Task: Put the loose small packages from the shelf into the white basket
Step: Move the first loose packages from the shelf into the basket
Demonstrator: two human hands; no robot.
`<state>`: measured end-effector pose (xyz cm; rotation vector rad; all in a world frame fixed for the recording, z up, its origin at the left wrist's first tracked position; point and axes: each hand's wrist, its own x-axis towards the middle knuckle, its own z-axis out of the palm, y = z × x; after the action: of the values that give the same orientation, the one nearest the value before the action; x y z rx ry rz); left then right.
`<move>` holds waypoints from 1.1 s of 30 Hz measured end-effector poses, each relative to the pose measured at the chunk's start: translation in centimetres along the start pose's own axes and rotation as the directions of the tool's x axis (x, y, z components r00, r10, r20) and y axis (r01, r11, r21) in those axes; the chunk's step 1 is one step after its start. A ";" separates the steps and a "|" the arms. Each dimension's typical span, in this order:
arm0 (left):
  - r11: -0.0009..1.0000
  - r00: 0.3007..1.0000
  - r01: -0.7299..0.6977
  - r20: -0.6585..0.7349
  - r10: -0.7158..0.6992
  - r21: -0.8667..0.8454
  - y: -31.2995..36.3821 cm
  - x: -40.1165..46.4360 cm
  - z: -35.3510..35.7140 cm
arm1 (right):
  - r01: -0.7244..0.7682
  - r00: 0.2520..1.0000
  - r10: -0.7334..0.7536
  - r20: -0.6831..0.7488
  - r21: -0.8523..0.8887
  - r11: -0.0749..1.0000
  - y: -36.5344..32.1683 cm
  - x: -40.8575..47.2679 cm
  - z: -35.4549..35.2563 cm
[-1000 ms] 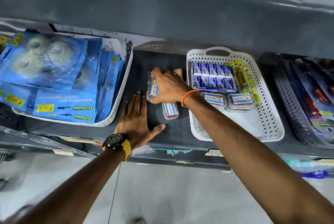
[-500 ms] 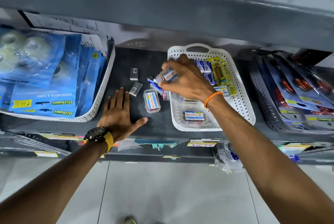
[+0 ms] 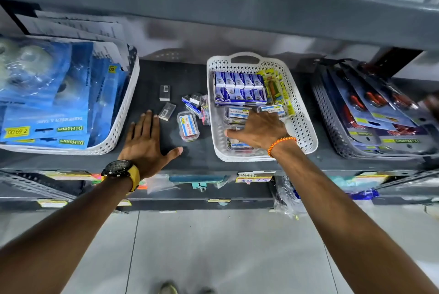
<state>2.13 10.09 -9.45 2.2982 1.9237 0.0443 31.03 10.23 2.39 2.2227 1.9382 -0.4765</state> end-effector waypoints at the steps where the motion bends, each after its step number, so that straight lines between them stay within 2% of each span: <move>1: 1.000 1.000 -0.001 -0.002 0.001 -0.001 0.0 0.0 0.0 | -0.008 1.000 0.008 0.005 -0.007 1.000 0.0 0.0 0.1; 12: 1.000 1.000 -0.006 0.003 0.006 0.001 0.0 -0.1 -0.1 | 0.004 0.999 -0.002 0.053 -0.044 0.999 0.1 -0.3 0.1; 14: 1.000 1.000 -0.010 -0.006 0.010 0.008 0.1 -0.1 -0.2 | -0.002 1.000 0.000 -0.017 -0.078 0.997 -0.1 -0.9 -0.8; 16: 1.000 1.000 -0.012 -0.013 0.012 0.009 0.2 -0.1 -0.3 | 0.027 0.985 -0.050 -0.166 -0.134 0.991 -0.8 -1.4 -1.8; 17: 1.000 1.000 -0.012 -0.010 0.012 0.009 0.2 -0.2 -0.4 | 0.088 0.961 -0.124 -0.247 -0.150 0.985 -1.4 -1.4 -2.0; 19: 1.000 1.000 -0.010 -0.005 0.010 0.008 0.2 -0.2 -0.4 | 0.307 0.879 -0.339 -0.337 -0.144 0.941 -2.8 -0.9 -1.8; 21: 1.000 1.000 -0.008 -0.006 0.008 0.004 0.3 -0.2 -0.5 | 0.493 0.794 -0.517 -0.321 -0.159 0.856 -4.3 -0.3 -0.9; 24: 1.000 1.000 -0.005 -0.004 0.005 0.007 0.4 -0.2 -0.4 | 0.581 0.726 -0.641 -0.249 -0.278 0.765 -6.5 1.1 1.0; 27: 1.000 1.000 -0.004 -0.011 0.004 -0.003 0.4 -0.1 -0.4 | 0.584 0.738 -0.654 -0.168 -0.328 0.743 -8.3 2.5 2.1; 33: 1.000 1.000 0.002 -0.009 -0.002 0.000 0.3 -0.1 -0.4 | 0.575 0.782 -0.621 -0.057 -0.318 0.754 -10.1 4.3 3.0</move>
<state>2.35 9.99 -8.98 2.2996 1.9307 0.0545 21.20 14.78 -0.93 1.4587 2.6095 -0.0644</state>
